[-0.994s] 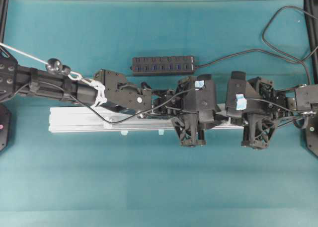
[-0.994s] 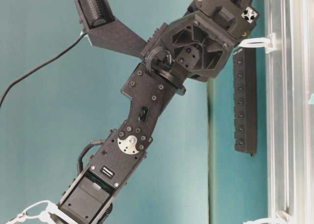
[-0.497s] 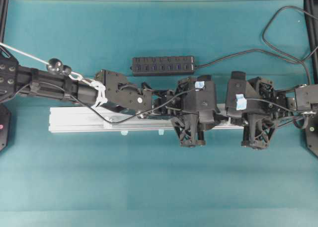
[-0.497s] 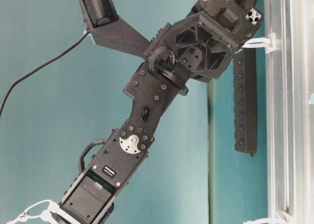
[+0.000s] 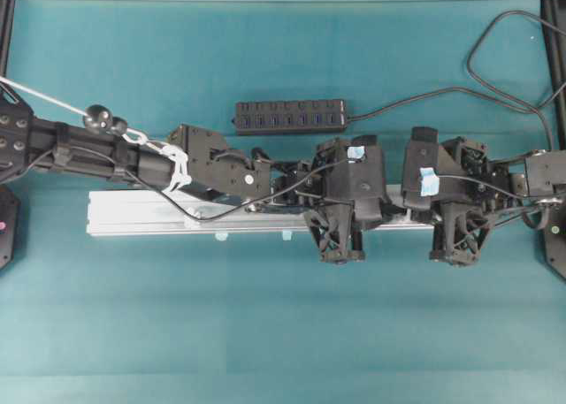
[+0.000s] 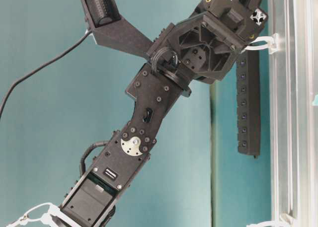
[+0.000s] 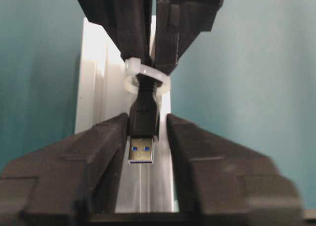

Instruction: Pass the USB cable through three rings with both arms.

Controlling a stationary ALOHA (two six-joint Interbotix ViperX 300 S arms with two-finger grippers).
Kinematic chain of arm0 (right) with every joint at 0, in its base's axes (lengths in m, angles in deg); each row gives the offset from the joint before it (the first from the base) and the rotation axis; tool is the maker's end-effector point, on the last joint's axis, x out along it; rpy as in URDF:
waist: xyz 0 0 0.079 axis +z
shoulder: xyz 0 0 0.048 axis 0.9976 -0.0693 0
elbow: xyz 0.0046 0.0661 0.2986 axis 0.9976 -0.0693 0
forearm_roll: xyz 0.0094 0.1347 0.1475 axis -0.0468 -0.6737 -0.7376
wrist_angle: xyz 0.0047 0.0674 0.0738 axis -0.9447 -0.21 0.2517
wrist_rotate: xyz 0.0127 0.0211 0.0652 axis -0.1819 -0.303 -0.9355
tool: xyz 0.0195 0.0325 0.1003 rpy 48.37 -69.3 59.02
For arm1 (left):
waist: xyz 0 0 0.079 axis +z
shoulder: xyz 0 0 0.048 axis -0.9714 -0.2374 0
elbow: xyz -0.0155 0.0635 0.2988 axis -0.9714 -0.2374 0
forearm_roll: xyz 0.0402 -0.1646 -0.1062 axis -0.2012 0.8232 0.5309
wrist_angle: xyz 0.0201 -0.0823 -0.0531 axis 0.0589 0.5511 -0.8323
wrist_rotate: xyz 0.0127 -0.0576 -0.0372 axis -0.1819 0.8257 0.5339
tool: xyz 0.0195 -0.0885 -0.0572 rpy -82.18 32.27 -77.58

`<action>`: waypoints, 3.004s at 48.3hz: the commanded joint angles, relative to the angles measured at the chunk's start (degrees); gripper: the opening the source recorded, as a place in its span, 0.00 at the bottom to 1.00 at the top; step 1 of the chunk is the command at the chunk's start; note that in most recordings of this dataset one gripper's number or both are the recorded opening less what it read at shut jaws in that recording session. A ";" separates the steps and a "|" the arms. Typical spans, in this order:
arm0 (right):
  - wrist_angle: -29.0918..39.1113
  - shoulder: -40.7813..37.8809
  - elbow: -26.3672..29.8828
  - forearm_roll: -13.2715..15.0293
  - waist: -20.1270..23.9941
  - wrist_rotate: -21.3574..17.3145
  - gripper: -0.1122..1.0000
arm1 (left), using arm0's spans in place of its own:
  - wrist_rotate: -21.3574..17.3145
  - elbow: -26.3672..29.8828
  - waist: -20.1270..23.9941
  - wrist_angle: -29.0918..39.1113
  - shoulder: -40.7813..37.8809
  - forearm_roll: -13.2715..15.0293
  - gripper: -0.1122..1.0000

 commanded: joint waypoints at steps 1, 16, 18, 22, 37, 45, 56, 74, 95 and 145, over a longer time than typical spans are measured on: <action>-0.53 0.35 0.44 -0.09 -0.09 -0.53 0.03 | 0.09 0.62 -0.09 -0.18 0.26 -0.09 0.36; -0.53 0.18 0.44 -0.09 -0.09 -0.53 0.03 | 0.00 0.70 -0.09 -0.53 0.35 -0.09 0.32; -0.53 0.18 0.44 0.00 -0.09 -0.62 0.03 | 0.00 0.79 -0.09 -0.53 0.35 -0.09 0.32; -0.53 0.18 0.44 -0.09 -0.09 -0.70 0.03 | 0.00 0.70 -0.09 -0.18 0.35 -0.09 0.32; -0.18 0.62 0.00 0.00 -0.09 -1.05 0.03 | 0.00 0.53 0.26 -0.18 0.62 -0.09 0.32; -0.18 0.62 0.00 -0.09 -0.09 -1.14 0.05 | 0.00 0.53 0.26 -0.18 0.70 -0.09 0.32; 1.58 0.62 -0.09 0.00 -0.09 -1.23 0.26 | -0.09 0.35 0.53 -0.18 0.88 -0.09 0.32; 2.90 2.90 0.53 0.00 -0.09 -1.14 0.80 | -1.23 0.09 0.62 2.46 1.41 -0.09 0.32; 2.90 4.13 2.55 0.35 -0.09 -0.97 0.80 | -4.83 -0.44 0.97 4.92 4.04 -0.09 0.32; 1.23 -1.23 7.21 2.90 -0.88 -0.53 0.40 | -5.10 -1.85 0.97 5.63 7.91 -0.09 0.32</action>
